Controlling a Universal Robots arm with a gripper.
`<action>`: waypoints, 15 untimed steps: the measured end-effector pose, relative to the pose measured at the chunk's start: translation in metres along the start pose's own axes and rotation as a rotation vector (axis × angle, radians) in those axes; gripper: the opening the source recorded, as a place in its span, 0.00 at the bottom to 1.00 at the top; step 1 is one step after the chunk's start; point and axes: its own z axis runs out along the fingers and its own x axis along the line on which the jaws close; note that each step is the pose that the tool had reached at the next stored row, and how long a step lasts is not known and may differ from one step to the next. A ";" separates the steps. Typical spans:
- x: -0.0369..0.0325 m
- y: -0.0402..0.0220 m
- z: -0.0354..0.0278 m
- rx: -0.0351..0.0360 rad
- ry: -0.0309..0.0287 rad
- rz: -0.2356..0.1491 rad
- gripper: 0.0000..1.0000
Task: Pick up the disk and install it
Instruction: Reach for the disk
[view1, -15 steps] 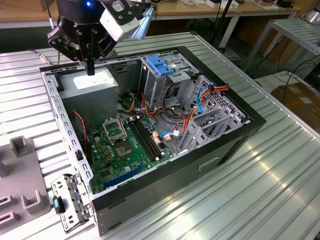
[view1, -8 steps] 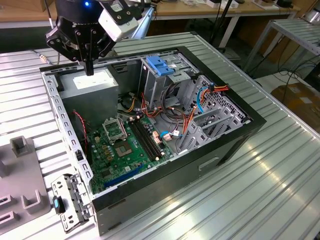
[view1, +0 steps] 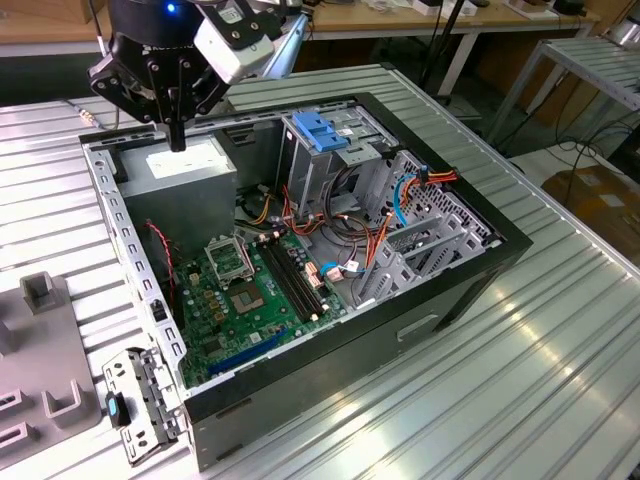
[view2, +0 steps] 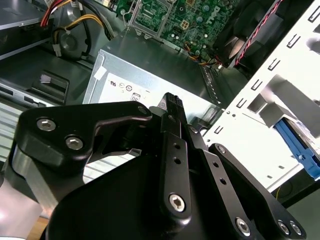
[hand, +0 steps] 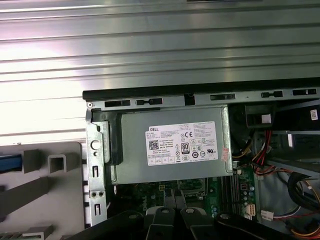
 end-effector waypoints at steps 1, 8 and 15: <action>0.0003 0.0000 0.0000 0.0000 0.0000 0.000 0.11; 0.0025 -0.0002 -0.0001 0.0000 0.0000 0.000 0.11; 0.0047 -0.0004 -0.0001 -0.0001 0.0000 0.000 0.11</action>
